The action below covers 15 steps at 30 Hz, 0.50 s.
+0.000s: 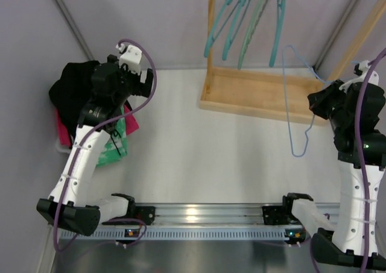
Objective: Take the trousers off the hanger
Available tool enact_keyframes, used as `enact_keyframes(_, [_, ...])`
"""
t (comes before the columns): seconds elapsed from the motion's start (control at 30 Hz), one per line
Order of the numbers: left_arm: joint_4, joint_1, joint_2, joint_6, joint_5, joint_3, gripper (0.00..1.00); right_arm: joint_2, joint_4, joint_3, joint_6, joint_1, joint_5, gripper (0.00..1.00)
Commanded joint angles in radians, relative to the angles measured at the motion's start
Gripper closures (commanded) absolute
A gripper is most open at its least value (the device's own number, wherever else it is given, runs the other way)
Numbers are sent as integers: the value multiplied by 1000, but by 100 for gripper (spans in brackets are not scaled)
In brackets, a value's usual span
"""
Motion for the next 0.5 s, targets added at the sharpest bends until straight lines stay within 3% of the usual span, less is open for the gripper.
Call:
enact_keyframes(0.0, [-30,-29,-4,2,31,25,2,54,-64,61,-129,0,166,100])
enact_keyframes(0.2, [-28,-67,-35,-15,129,27,2,114,46,101,-333,0,233,100])
enact_keyframes(0.47, [-2,-85,-96,-63,442,16,2,272,157,243,-500,0,299,100])
